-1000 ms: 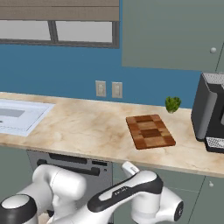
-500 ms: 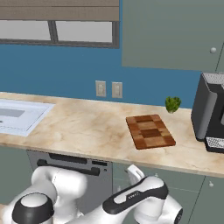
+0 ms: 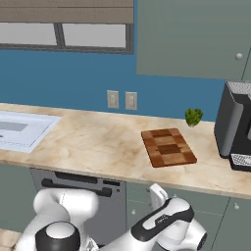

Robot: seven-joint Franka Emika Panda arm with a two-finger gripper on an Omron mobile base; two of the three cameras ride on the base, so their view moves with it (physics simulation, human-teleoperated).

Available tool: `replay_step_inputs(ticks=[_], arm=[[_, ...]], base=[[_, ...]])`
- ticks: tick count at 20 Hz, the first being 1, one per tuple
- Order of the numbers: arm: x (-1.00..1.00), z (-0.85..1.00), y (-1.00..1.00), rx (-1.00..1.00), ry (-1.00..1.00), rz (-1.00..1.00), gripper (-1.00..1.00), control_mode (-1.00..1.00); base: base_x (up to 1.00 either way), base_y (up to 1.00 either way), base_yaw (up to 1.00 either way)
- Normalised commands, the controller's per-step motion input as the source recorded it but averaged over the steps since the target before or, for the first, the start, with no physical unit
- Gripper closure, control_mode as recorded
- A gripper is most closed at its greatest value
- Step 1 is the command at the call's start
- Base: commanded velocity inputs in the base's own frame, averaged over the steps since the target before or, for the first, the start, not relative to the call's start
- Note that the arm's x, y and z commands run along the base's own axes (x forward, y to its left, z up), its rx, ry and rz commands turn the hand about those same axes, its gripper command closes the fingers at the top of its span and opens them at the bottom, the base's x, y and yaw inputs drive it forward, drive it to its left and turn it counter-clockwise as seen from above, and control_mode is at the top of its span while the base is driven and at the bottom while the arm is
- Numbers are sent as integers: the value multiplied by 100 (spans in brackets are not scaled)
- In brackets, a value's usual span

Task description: Open the drawer on the right and place the cutting tools on the cutting board.

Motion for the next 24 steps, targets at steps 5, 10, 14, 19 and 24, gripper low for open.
replay_step_inputs(ticks=[5, 10, 14, 19, 24], arm=[[22, -27, -23, 2, 0, -1, -100, -100], [21, -33, -25, 2, 0, -1, -100, -100], [21, -31, -22, 2, 0, 0, -100, -100], [20, -27, -19, 2, 0, -1, -100, -100], [19, -23, -10, 2, 0, 0, -100, -100]], base=[[0, 0, 0], [0, 0, 0], [0, 0, 0], [0, 0, 0], [0, 0, 0]])
